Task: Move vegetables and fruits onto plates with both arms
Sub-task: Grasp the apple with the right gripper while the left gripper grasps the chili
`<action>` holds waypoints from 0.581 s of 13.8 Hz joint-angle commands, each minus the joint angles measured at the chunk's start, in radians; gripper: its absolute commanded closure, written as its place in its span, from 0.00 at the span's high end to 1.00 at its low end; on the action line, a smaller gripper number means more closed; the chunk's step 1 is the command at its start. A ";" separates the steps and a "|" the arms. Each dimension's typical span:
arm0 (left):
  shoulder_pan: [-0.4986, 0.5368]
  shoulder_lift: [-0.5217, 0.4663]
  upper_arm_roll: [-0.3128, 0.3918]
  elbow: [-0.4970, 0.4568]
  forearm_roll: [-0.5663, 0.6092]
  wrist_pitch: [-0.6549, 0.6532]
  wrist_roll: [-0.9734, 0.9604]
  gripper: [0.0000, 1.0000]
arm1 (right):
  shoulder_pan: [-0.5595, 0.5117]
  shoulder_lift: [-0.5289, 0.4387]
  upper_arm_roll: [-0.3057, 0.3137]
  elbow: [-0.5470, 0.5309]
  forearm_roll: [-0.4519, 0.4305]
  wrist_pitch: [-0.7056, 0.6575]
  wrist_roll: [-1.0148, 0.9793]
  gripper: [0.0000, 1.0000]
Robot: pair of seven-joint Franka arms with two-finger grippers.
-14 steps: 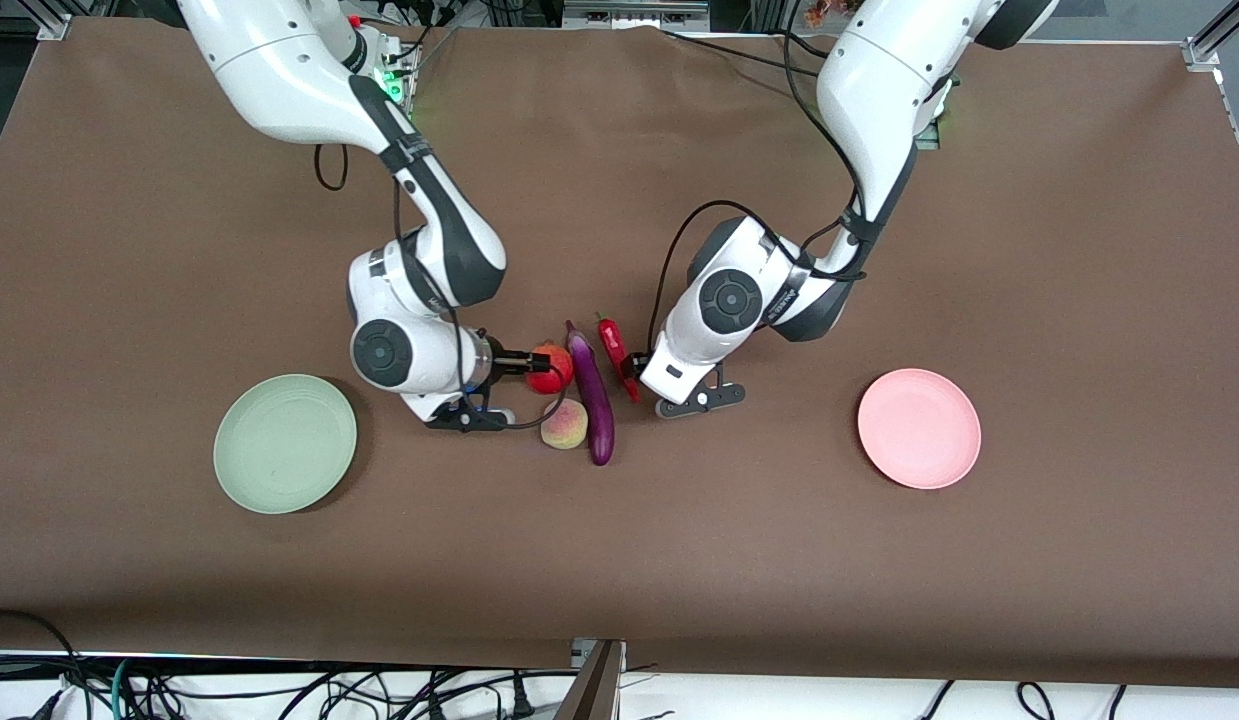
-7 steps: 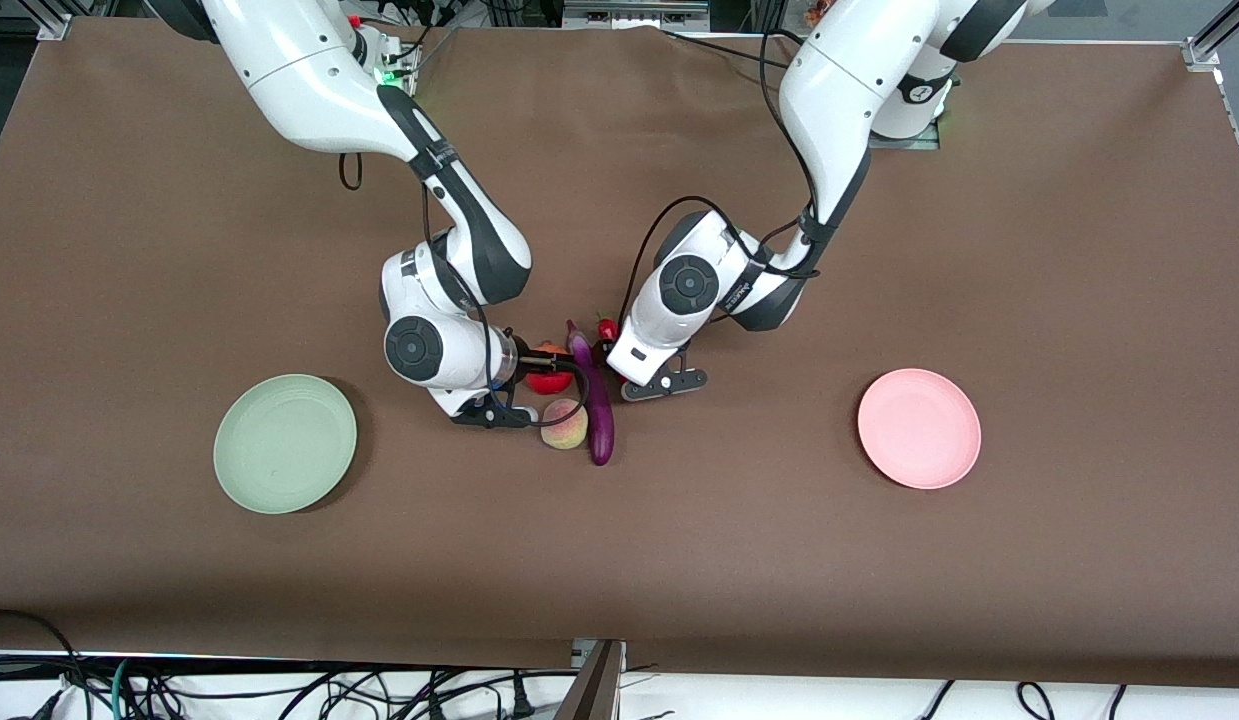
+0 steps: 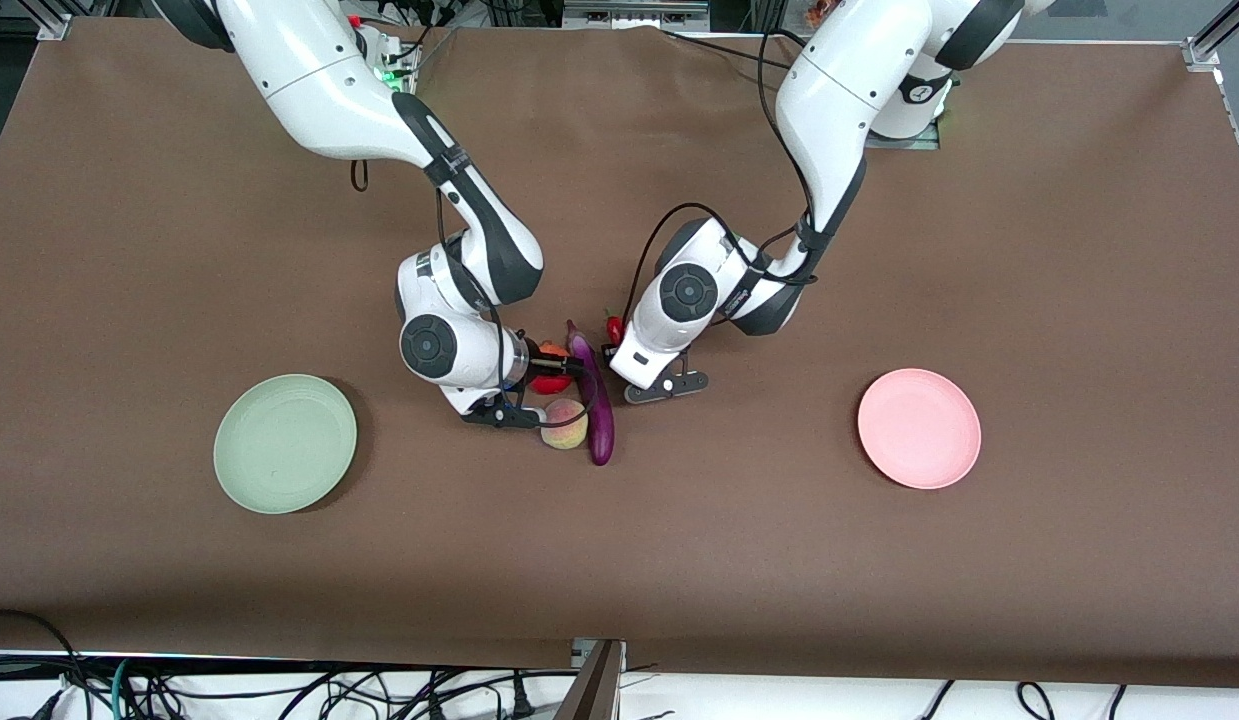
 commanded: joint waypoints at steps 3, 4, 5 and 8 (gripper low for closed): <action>-0.014 0.011 0.014 0.007 -0.012 0.008 0.004 0.28 | 0.010 -0.003 -0.009 -0.010 0.024 0.018 0.006 0.33; -0.012 0.009 0.014 0.009 -0.011 0.008 0.018 0.19 | 0.011 -0.006 -0.009 -0.010 0.024 0.018 0.006 0.20; -0.011 0.011 0.017 0.007 -0.009 0.006 0.027 0.03 | 0.008 -0.011 -0.009 -0.007 0.026 0.015 0.008 0.15; -0.011 0.009 0.018 0.007 0.017 0.005 0.030 0.00 | -0.018 -0.086 -0.036 -0.002 0.020 -0.066 -0.011 0.15</action>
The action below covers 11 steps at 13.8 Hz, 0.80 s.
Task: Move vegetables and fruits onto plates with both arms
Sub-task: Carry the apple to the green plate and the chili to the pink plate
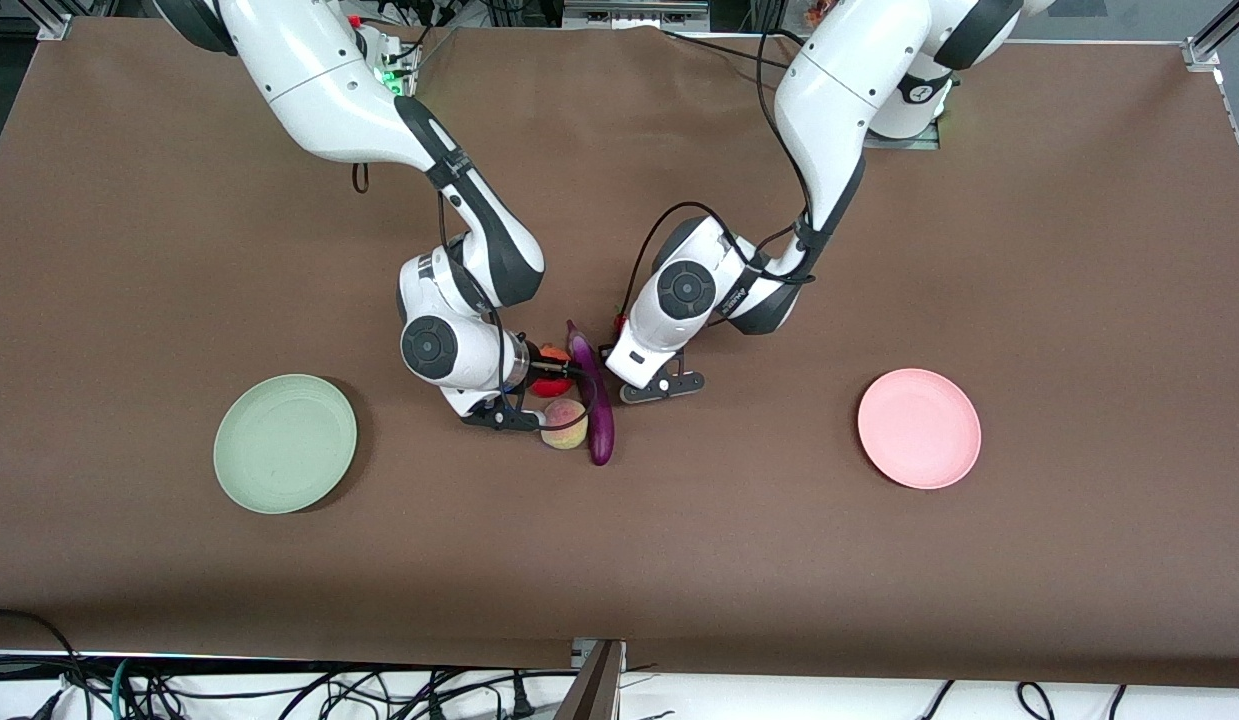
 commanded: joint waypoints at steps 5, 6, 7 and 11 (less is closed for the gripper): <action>0.059 -0.054 0.040 0.028 0.072 -0.152 0.163 0.00 | -0.097 -0.153 -0.223 0.024 0.010 -0.318 -0.279 0.15; 0.084 -0.062 0.040 0.043 0.075 -0.206 0.211 0.00 | -0.104 -0.153 -0.266 0.032 0.008 -0.342 -0.333 0.15; 0.115 -0.066 0.040 0.065 0.075 -0.252 0.261 0.00 | -0.103 -0.153 -0.312 0.032 -0.008 -0.345 -0.398 0.15; 0.213 -0.092 0.047 0.062 0.182 -0.335 0.436 0.00 | -0.175 -0.115 -0.398 0.032 -0.099 -0.322 -0.623 0.15</action>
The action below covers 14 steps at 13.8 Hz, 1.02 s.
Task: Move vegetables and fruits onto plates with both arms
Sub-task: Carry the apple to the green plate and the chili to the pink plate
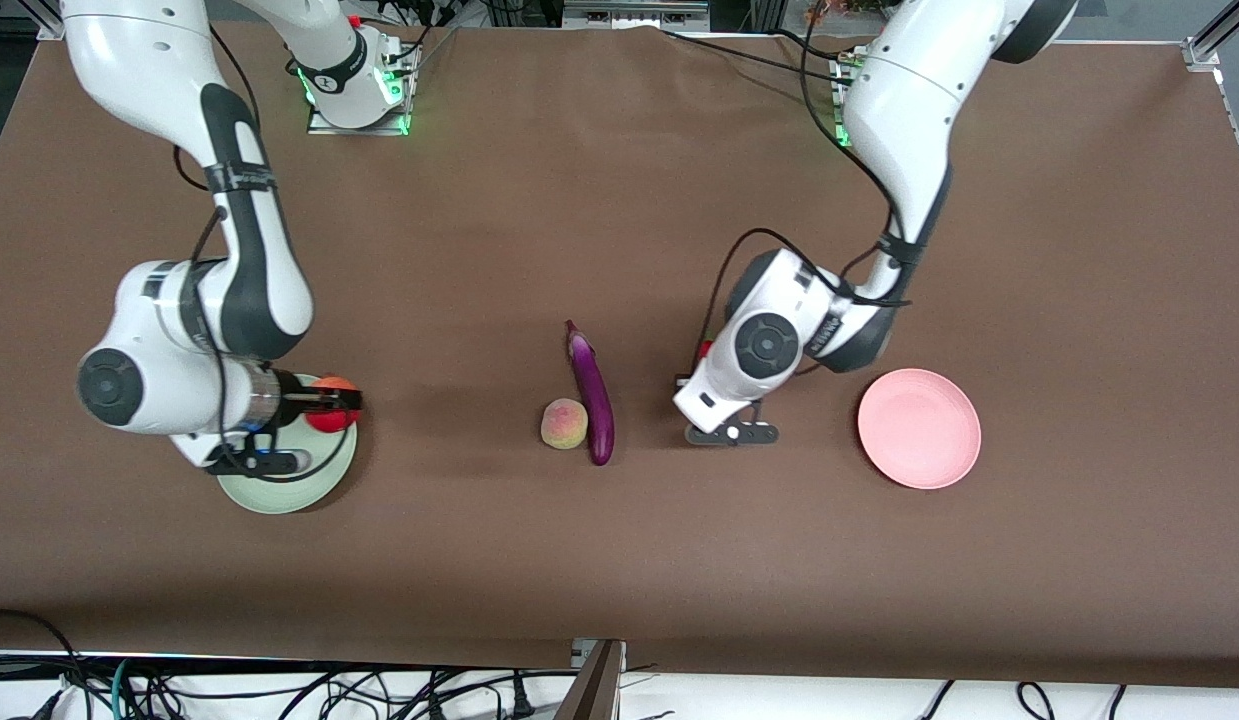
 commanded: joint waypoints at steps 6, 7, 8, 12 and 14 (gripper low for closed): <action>0.262 -0.117 -0.008 -0.098 0.140 -0.096 0.539 0.00 | -0.106 0.108 -0.011 0.006 -0.095 0.193 -0.151 0.15; 0.323 -0.140 -0.008 -0.142 0.140 -0.085 0.600 0.00 | -0.102 0.115 -0.011 0.006 -0.095 0.204 -0.150 0.15; 0.371 -0.143 -0.009 -0.152 0.142 -0.084 0.662 0.00 | -0.100 0.123 -0.011 0.006 -0.095 0.222 -0.150 0.15; 0.465 -0.129 -0.017 -0.178 0.116 -0.074 0.781 0.00 | -0.112 0.154 -0.010 0.001 -0.092 0.284 -0.157 0.16; 0.464 -0.126 -0.017 -0.189 0.100 -0.070 0.781 0.00 | -0.114 0.163 -0.010 0.003 -0.084 0.293 -0.159 0.52</action>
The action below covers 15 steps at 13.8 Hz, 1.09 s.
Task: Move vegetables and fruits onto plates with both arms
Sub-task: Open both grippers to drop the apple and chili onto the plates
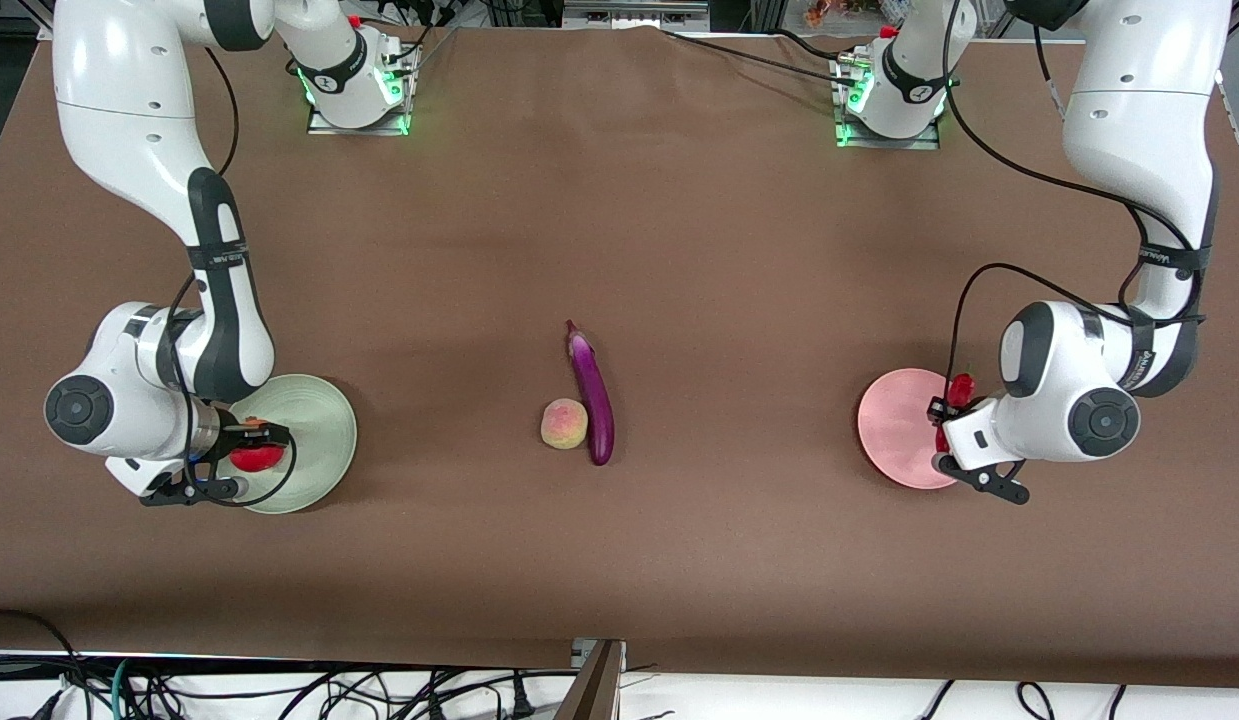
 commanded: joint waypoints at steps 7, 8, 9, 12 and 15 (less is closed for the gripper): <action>-0.013 0.013 -0.012 0.000 -0.052 0.055 0.017 1.00 | 0.029 -0.098 0.041 0.053 0.012 -0.075 -0.016 1.00; -0.002 0.012 -0.014 0.001 -0.055 0.055 0.026 1.00 | 0.032 -0.099 0.063 0.063 0.029 -0.090 -0.005 1.00; -0.002 0.009 -0.014 0.003 -0.055 0.055 0.026 1.00 | 0.038 -0.099 0.087 0.067 0.058 -0.092 0.023 1.00; -0.002 0.000 -0.015 0.038 -0.055 0.038 0.023 1.00 | 0.110 -0.098 0.129 0.070 0.084 -0.080 0.232 1.00; -0.006 -0.055 -0.047 0.051 -0.060 -0.031 0.022 1.00 | 0.203 -0.090 0.132 0.080 0.094 -0.022 0.373 1.00</action>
